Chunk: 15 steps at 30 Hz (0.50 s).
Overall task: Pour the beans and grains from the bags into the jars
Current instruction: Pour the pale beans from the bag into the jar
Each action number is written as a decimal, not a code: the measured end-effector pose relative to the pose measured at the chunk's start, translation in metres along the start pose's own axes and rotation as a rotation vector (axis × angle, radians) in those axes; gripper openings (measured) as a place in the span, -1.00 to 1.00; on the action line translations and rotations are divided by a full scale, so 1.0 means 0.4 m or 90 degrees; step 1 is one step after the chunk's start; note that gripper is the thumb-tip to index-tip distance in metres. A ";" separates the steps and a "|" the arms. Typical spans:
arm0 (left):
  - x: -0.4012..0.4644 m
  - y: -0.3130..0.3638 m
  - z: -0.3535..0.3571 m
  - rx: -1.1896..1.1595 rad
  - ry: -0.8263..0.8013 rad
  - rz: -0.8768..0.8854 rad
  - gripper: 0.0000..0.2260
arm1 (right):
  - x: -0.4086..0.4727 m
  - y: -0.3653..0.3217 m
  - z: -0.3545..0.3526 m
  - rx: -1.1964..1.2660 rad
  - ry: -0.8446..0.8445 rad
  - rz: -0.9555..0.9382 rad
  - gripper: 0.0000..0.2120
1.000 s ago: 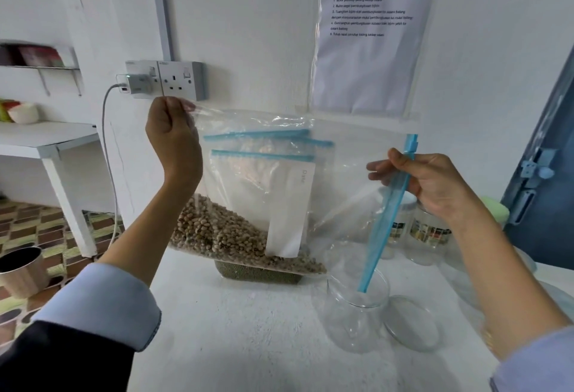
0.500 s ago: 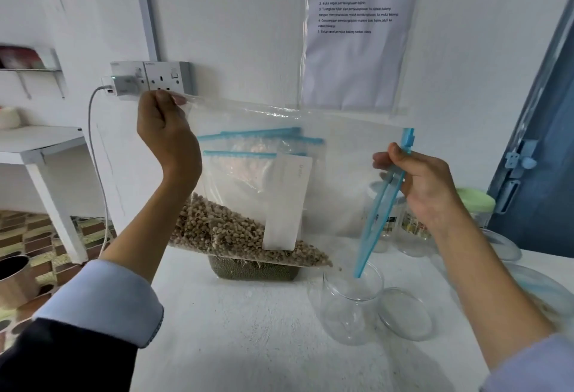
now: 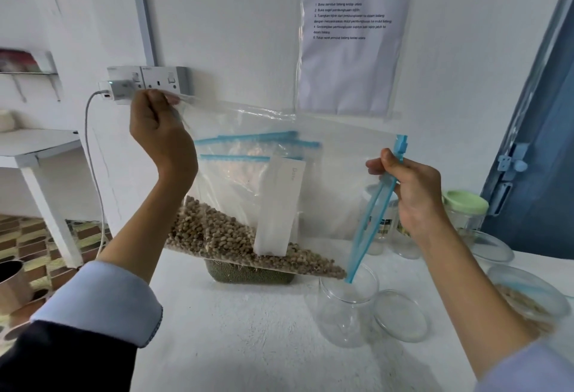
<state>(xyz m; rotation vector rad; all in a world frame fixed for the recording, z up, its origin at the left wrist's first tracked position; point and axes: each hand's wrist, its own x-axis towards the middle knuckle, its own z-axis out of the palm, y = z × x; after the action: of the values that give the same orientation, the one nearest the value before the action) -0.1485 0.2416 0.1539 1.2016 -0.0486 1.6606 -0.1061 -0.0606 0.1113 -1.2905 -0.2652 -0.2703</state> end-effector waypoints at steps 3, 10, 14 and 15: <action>0.002 0.007 -0.002 -0.006 0.000 0.005 -0.78 | -0.001 -0.006 0.001 0.002 0.004 -0.003 -0.82; 0.013 0.012 0.010 -0.024 0.005 -0.006 -0.80 | 0.006 -0.014 -0.014 -0.001 -0.023 0.020 -0.78; -0.001 0.025 0.019 -0.048 -0.011 -0.002 -0.82 | 0.004 -0.006 -0.012 0.009 -0.024 0.025 -0.80; -0.001 0.025 0.021 -0.048 -0.006 0.001 -0.81 | 0.003 -0.003 -0.009 0.005 -0.028 0.026 -0.80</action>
<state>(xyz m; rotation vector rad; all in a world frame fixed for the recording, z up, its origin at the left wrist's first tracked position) -0.1503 0.2320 0.1626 1.1524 -0.1164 1.6402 -0.1054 -0.0645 0.1119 -1.2938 -0.2762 -0.2067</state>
